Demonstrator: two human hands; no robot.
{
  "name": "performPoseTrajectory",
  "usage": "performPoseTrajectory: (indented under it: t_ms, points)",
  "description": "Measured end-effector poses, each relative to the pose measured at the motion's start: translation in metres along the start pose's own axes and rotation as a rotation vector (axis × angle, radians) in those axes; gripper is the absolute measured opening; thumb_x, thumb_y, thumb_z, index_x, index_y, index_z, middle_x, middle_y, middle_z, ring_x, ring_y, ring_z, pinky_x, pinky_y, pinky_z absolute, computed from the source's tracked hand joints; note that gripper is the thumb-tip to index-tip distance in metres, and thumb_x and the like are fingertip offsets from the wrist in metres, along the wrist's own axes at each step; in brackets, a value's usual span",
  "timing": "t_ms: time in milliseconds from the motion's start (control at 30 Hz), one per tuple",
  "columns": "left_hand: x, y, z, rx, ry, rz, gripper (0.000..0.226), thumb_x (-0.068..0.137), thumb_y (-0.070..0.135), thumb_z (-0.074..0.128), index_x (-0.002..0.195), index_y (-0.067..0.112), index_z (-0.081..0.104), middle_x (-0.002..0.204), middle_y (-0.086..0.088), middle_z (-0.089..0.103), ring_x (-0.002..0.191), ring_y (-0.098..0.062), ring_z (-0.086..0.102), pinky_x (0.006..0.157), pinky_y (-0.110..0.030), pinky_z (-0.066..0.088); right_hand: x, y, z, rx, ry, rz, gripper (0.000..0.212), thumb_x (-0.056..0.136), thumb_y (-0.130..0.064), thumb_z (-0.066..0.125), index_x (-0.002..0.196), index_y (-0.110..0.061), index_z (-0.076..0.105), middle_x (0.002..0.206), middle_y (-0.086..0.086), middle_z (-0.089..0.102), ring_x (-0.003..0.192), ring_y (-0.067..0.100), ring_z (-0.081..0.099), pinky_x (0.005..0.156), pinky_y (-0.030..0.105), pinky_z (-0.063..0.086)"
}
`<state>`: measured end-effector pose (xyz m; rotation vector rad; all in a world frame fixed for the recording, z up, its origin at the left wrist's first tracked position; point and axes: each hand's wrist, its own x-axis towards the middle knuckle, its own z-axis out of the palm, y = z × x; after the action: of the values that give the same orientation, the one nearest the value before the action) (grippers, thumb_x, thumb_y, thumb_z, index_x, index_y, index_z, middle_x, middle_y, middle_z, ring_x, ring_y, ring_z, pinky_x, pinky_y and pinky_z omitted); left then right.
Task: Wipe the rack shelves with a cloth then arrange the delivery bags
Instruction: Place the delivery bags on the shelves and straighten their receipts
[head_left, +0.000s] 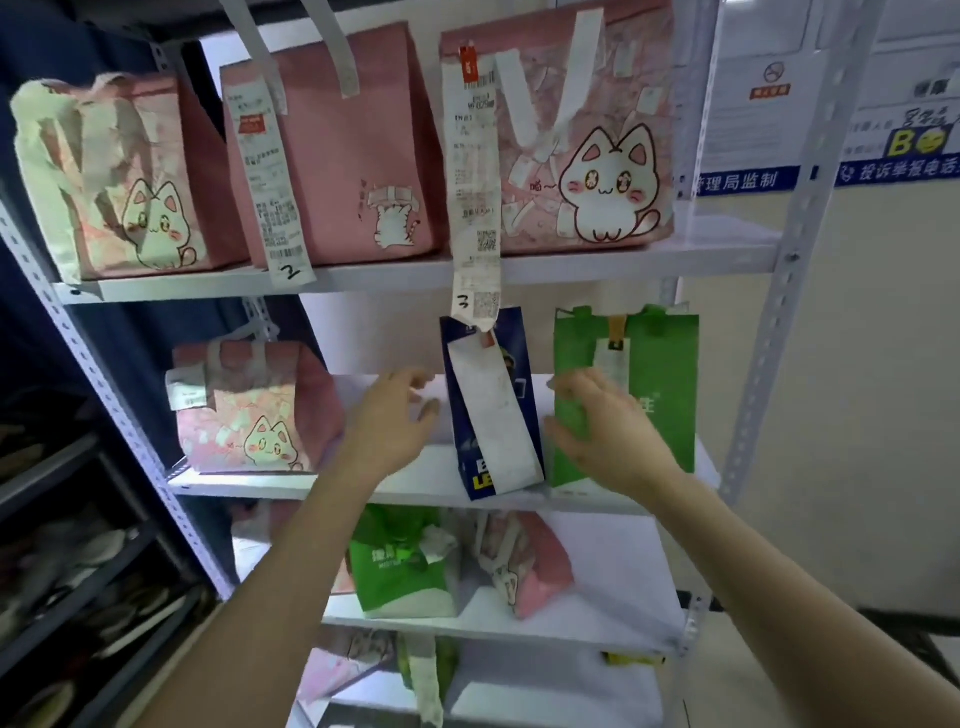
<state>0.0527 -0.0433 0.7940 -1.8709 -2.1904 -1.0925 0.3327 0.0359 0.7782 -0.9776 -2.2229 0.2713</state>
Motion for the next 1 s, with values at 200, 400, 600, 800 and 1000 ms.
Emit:
performPoseTrajectory:
  t_ms: [200, 400, 600, 800, 1000]
  points:
    - [-0.049, -0.083, -0.003, 0.244, -0.576, -0.138, 0.054, 0.098, 0.046, 0.073, 0.145, 0.025, 0.058, 0.140, 0.001, 0.064, 0.111, -0.016, 0.067, 0.097, -0.034, 0.054, -0.006, -0.033, 0.073, -0.077, -0.561, 0.003, 0.059, 0.097, -0.050, 0.068, 0.148, -0.026, 0.053, 0.148, -0.003, 0.056, 0.129, 0.018, 0.057, 0.110, 0.035, 0.047]
    - [-0.068, -0.158, -0.044, 0.214, -0.581, -0.215, 0.048, 0.098, 0.042, 0.070, 0.142, 0.025, 0.060, 0.131, 0.002, 0.068, 0.107, -0.017, 0.065, 0.090, -0.031, 0.054, 0.004, -0.087, 0.137, -0.052, -0.572, 0.033, 0.058, 0.097, -0.050, 0.068, 0.149, -0.029, 0.050, 0.148, -0.004, 0.055, 0.129, 0.017, 0.056, 0.110, 0.037, 0.047]
    - [-0.084, -0.236, -0.101, 0.187, -0.527, -0.229, 0.046, 0.097, 0.028, 0.073, 0.141, 0.023, 0.061, 0.135, 0.002, 0.068, 0.113, -0.017, 0.069, 0.096, -0.035, 0.060, 0.027, -0.174, 0.212, -0.027, -0.512, 0.016, 0.055, 0.098, -0.049, 0.067, 0.144, -0.023, 0.056, 0.142, -0.003, 0.059, 0.126, 0.018, 0.058, 0.107, 0.036, 0.047]
    - [-0.105, -0.294, -0.146, 0.161, -0.433, -0.205, 0.040, 0.105, 0.034, 0.066, 0.140, 0.017, 0.062, 0.137, 0.001, 0.069, 0.121, -0.016, 0.066, 0.107, -0.038, 0.054, 0.038, -0.230, 0.279, -0.003, -0.446, 0.073, 0.042, 0.095, -0.051, 0.067, 0.127, -0.023, 0.066, 0.121, -0.004, 0.069, 0.104, 0.015, 0.064, 0.094, 0.039, 0.056]
    - [-0.102, -0.342, -0.150, 0.122, -0.344, -0.247, 0.040, 0.103, 0.030, 0.068, 0.141, 0.018, 0.063, 0.137, 0.001, 0.070, 0.110, -0.009, 0.064, 0.097, -0.023, 0.049, 0.071, -0.240, 0.325, 0.036, -0.292, 0.216, 0.041, 0.094, -0.051, 0.068, 0.124, -0.022, 0.068, 0.119, -0.005, 0.071, 0.096, 0.011, 0.063, 0.088, 0.032, 0.057]
